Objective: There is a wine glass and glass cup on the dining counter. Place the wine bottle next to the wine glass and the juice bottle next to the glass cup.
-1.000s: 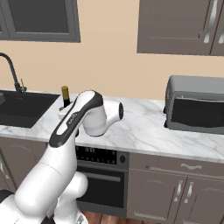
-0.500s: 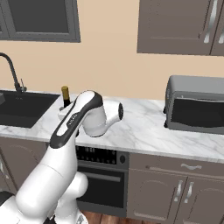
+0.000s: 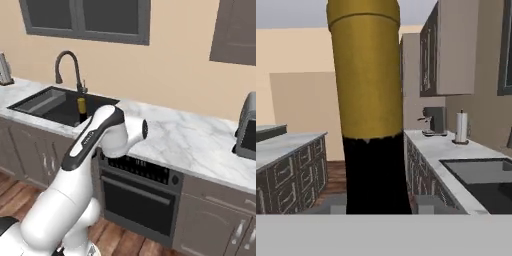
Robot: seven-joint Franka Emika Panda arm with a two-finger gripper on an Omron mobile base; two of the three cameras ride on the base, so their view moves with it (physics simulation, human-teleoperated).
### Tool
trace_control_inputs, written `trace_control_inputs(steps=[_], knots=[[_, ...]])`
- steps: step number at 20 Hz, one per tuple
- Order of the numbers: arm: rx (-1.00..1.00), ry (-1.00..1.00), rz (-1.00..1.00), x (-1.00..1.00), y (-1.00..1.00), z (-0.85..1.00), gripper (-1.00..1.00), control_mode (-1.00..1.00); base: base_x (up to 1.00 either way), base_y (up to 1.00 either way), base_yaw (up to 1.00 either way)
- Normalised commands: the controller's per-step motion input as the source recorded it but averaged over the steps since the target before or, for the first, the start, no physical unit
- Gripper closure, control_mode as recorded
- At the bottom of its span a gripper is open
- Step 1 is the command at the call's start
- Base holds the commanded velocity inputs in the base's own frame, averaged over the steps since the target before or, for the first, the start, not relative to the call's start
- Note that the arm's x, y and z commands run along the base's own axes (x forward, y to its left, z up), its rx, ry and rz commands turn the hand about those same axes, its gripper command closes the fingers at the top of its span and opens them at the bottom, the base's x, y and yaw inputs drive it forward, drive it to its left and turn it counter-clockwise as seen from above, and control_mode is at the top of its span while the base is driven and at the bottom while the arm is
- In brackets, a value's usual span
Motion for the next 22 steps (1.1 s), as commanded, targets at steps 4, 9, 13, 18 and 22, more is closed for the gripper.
trace_control_inputs(steps=[4,9,13,18,22], knots=[[0.0,0.0,0.0,0.0,0.0,0.0,1.0,1.0,-0.19,0.27,0.92],[0.0,0.0,0.0,0.0,0.0,0.0,1.0,1.0,-0.12,0.28,0.88],[0.0,0.0,0.0,0.0,0.0,0.0,1.0,1.0,0.0,0.35,0.75],[0.0,0.0,0.0,0.0,0.0,0.0,1.0,1.0,0.28,0.36,0.5],[0.0,0.0,0.0,0.0,0.0,0.0,1.0,1.0,0.72,0.21,0.17]])
